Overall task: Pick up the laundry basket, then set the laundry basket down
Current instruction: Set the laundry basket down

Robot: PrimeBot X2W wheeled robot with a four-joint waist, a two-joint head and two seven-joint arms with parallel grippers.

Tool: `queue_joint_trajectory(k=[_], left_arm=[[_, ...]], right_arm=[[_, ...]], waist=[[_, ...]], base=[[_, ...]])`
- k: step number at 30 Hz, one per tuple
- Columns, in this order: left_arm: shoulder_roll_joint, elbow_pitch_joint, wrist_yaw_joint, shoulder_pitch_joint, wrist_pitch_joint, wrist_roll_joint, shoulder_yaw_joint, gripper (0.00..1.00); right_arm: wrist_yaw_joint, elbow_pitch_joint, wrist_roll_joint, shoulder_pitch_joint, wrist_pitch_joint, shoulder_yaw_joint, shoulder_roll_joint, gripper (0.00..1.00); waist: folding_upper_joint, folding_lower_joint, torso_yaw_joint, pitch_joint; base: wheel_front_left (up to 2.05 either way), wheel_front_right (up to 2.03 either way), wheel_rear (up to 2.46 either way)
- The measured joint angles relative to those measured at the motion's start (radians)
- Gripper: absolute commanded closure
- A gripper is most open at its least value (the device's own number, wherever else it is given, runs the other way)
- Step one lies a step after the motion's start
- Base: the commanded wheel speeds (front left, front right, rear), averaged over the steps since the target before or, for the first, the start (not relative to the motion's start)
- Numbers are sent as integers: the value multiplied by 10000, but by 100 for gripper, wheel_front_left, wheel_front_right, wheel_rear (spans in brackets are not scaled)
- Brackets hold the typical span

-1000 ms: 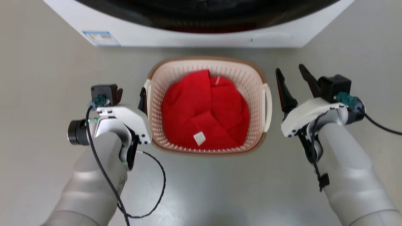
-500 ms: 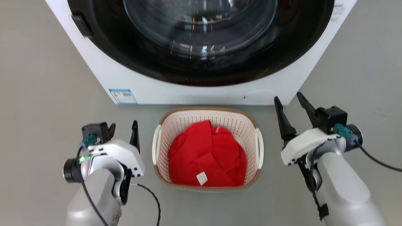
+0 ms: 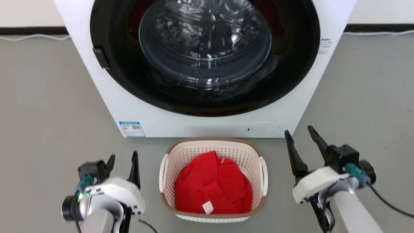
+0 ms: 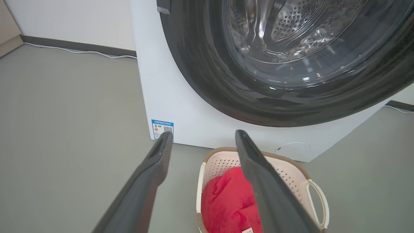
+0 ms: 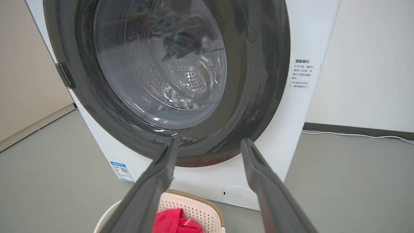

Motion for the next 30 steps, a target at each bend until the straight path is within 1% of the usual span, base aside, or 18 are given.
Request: queue_joint_trajectory(k=[11, 18, 25, 30], left_arm=[[-67, -1177, -196, 2148, 0, 525, 819, 0], [-234, -2025, -313, 3083, 0, 704, 1327, 0], [-391, -3206, -368, 4037, 0, 882, 1977, 0], [-543, -3814, -370, 4374, 0, 1135, 2293, 0]], right_arm=[[-2, -802, -104, 1806, 8, -399, 44, 0], [-2, -1379, -104, 2538, 8, -656, 59, 0], [-2, -1929, -100, 3309, 8, -1001, 82, 0], [-2, -2019, -84, 3602, 8, -1262, 107, 0]], waist=[[0, 0, -258, -1015], [0, 0, -311, -1301], [0, 0, -261, -1487], [0, 0, -229, -1552]], base=[[0, 0, 0], [0, 0, 0], [0, 0, 0], [0, 0, 0]])
